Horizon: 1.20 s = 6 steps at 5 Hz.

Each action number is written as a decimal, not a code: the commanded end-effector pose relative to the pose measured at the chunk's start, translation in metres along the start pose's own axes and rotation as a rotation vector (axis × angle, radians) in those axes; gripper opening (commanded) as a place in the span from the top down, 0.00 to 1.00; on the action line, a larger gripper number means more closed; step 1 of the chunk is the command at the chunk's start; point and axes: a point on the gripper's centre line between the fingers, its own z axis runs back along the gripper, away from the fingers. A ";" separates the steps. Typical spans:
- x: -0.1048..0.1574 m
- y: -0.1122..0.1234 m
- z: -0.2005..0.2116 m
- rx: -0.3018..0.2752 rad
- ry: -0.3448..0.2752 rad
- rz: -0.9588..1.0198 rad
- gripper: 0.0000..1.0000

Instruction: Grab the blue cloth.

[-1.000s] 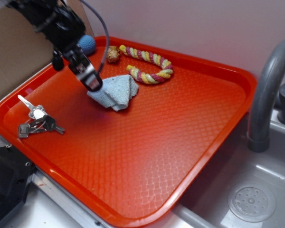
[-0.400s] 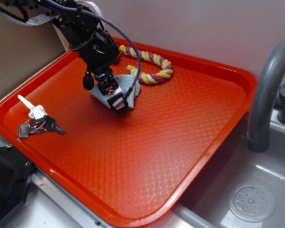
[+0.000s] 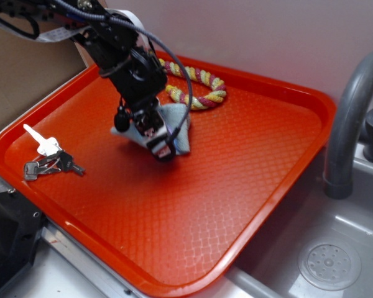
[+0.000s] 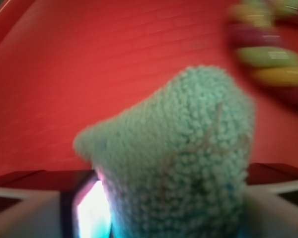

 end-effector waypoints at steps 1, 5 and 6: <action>0.009 0.001 0.020 0.035 0.040 0.154 1.00; -0.031 0.038 0.207 0.142 -0.094 0.679 1.00; -0.011 0.041 0.192 0.190 -0.030 0.722 1.00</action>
